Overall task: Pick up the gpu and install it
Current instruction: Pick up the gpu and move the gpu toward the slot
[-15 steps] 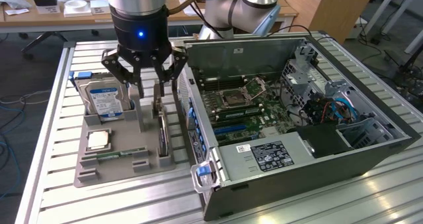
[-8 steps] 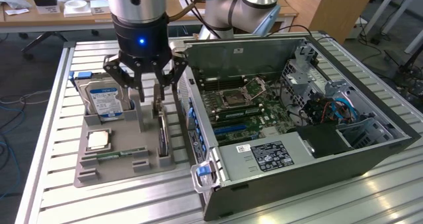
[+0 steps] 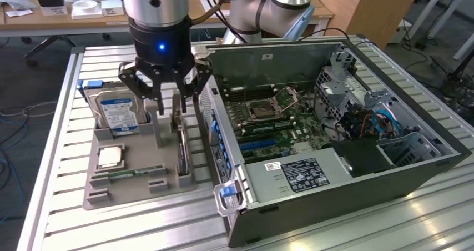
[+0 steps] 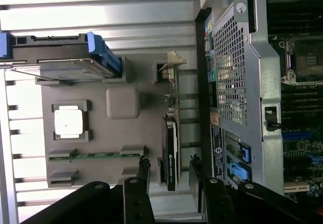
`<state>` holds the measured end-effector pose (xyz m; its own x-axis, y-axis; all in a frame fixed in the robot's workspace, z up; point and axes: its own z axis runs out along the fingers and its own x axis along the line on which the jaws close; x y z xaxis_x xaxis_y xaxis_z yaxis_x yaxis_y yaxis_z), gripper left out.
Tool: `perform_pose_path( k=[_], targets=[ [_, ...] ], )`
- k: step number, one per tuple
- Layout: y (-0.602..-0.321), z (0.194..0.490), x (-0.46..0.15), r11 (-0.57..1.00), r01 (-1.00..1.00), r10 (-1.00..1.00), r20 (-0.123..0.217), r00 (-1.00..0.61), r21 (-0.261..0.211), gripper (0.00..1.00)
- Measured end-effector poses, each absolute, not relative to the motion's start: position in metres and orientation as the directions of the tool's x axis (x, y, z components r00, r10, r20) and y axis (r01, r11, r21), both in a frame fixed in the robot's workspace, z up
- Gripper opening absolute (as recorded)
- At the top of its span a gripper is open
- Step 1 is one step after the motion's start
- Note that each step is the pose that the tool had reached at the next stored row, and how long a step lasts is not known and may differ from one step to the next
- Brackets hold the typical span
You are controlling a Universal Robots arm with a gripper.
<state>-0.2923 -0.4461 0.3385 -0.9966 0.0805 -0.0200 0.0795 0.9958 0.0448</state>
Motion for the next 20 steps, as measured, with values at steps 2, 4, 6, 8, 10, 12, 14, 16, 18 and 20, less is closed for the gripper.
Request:
perform_pose_path(
  k=[2, 4, 6, 8, 10, 12, 14, 16, 18, 20],
  targets=[
    [-0.446, 0.336, -0.292, 0.996, 0.080, 0.081, -0.020, -0.997, 0.045, 0.45],
    [-0.446, 0.333, -0.292, 0.996, 0.080, 0.081, -0.020, -0.997, 0.045, 0.45],
    [-0.446, 0.329, -0.292, 0.996, 0.080, 0.081, -0.020, -0.997, 0.045, 0.45],
    [-0.446, 0.325, -0.292, 0.996, 0.080, 0.081, -0.020, -0.997, 0.045, 0.45],
    [-0.446, 0.322, -0.292, 0.996, 0.080, 0.081, -0.020, -0.997, 0.045, 0.45],
    [-0.446, 0.318, -0.292, 0.996, 0.080, 0.081, -0.020, -0.997, 0.045, 0.45],
    [-0.446, 0.314, -0.292, 0.996, 0.080, 0.081, -0.020, -0.997, 0.045, 0.45],
    [-0.446, 0.311, -0.292, 0.996, 0.080, 0.081, -0.020, -0.997, 0.045, 0.45],
    [-0.446, 0.307, -0.292, 0.996, 0.080, 0.081, -0.020, -0.997, 0.045, 0.45],
    [-0.446, 0.304, -0.292, 0.996, 0.080, 0.081, -0.020, -0.997, 0.045, 0.45]
  ],
)
